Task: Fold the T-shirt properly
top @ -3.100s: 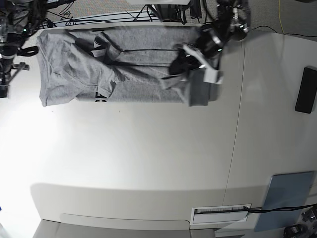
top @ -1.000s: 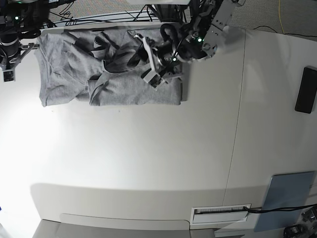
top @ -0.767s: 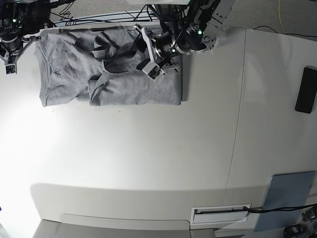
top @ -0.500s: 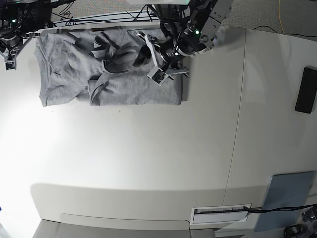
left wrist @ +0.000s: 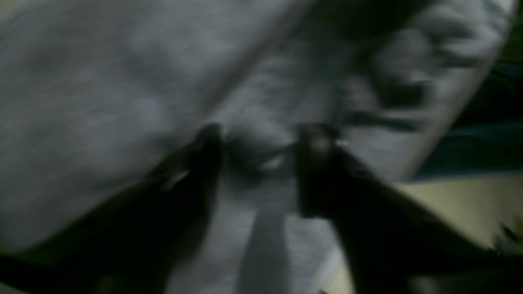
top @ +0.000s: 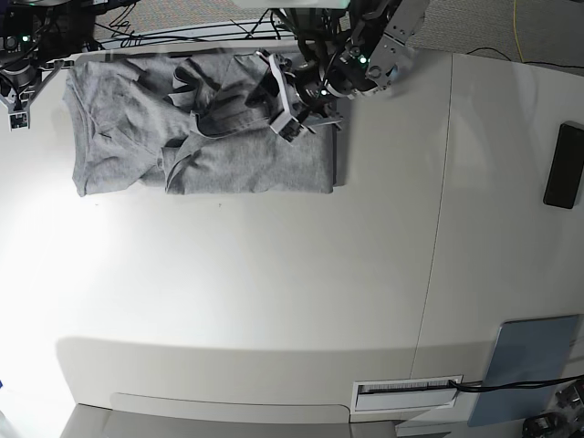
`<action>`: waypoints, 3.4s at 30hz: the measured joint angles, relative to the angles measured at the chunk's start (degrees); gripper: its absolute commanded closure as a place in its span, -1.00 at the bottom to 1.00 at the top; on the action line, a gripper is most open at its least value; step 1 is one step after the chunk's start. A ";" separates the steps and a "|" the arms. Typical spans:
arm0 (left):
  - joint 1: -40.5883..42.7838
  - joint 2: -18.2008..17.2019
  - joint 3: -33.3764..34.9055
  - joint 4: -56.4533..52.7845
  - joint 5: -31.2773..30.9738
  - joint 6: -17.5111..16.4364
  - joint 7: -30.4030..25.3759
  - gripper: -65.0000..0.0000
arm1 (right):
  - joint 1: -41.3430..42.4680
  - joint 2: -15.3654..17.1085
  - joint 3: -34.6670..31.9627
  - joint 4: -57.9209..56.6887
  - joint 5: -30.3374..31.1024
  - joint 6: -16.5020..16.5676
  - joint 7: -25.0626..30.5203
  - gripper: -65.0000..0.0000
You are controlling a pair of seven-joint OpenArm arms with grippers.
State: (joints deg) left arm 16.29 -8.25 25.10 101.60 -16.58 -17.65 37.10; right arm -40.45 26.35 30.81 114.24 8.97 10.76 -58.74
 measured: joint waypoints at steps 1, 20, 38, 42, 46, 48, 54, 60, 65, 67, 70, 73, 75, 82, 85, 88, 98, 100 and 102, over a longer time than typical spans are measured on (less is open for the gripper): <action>0.00 0.00 0.04 0.00 -0.96 -1.49 -0.07 0.63 | 0.00 0.00 0.00 0.00 0.00 0.00 0.00 1.00; -2.91 2.36 7.48 0.00 -19.69 -21.66 -0.79 0.34 | 0.00 0.02 0.00 0.00 -0.02 0.00 0.72 1.00; -7.48 2.23 1.53 0.00 -7.89 -11.26 -0.74 0.34 | 0.94 0.02 0.00 -0.02 -9.03 3.91 7.08 1.00; -7.37 2.23 -6.71 0.02 -10.75 -12.31 2.12 0.34 | 1.92 -0.02 0.00 -0.04 -7.72 11.65 10.49 0.92; -7.28 2.23 -14.67 0.11 -16.79 -15.96 6.95 0.34 | 5.53 0.00 0.00 -0.04 -3.10 11.61 10.38 0.28; -7.28 2.21 -18.16 0.13 -19.32 -16.52 9.09 0.34 | 7.21 -0.02 0.00 -0.04 -1.01 11.61 10.34 0.10; -7.26 2.36 -26.47 0.13 -20.13 -18.03 11.15 0.34 | 11.74 -0.02 0.00 -1.44 11.21 7.23 5.01 0.10; -6.32 2.36 -32.96 0.13 -20.13 -18.01 11.15 0.34 | 20.50 1.66 0.00 -14.14 20.15 8.83 -3.23 0.10; -4.37 1.18 -35.28 0.13 -20.44 -18.03 11.13 0.34 | 26.10 4.50 0.20 -25.53 27.71 14.27 -9.46 0.10; -3.45 0.04 -35.30 0.13 -20.55 -18.03 11.13 0.34 | 27.12 4.96 0.17 -28.68 30.69 16.50 -9.40 0.10; -2.71 -1.05 -35.32 0.13 -20.55 -18.01 11.08 0.34 | 28.35 5.09 -0.11 -33.00 31.89 17.73 -9.33 0.10; -2.38 -1.20 -35.30 0.13 -20.59 -18.01 10.88 0.34 | 28.50 5.07 -2.03 -35.82 32.26 17.81 -9.27 0.10; -2.19 -1.20 -35.30 0.13 -20.59 -18.01 10.91 0.34 | 28.55 5.49 -4.04 -35.82 32.92 17.79 -8.68 0.10; -2.19 -1.33 -35.30 0.13 -20.59 -18.01 10.73 0.34 | 29.18 6.19 -10.91 -35.23 33.05 15.10 -6.27 0.10; -2.21 -1.31 -35.30 0.13 -20.59 -18.01 10.73 0.34 | 29.53 5.14 -11.45 -35.10 33.14 14.93 -5.66 0.10; -2.21 -1.31 -35.30 0.13 -20.59 -18.01 10.73 0.34 | 29.68 3.78 -11.43 -34.86 33.42 14.99 -5.29 0.10; -2.21 -1.33 -35.30 0.13 -19.47 -17.99 10.73 0.34 | 29.97 0.44 -11.37 -34.62 38.23 17.22 -6.78 0.12; -2.21 -1.31 -35.30 0.13 -19.47 -17.99 10.73 0.34 | 29.97 0.37 -11.37 -34.64 39.85 17.27 -7.61 0.18; -2.21 -1.33 -35.30 0.13 -19.47 -17.99 10.73 0.34 | 29.99 0.17 -11.37 -34.64 41.29 17.62 -9.07 0.24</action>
State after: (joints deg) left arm 14.09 -9.58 -10.20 101.73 -36.05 -35.64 47.83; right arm -10.46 26.52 19.44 79.59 50.26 28.38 -67.81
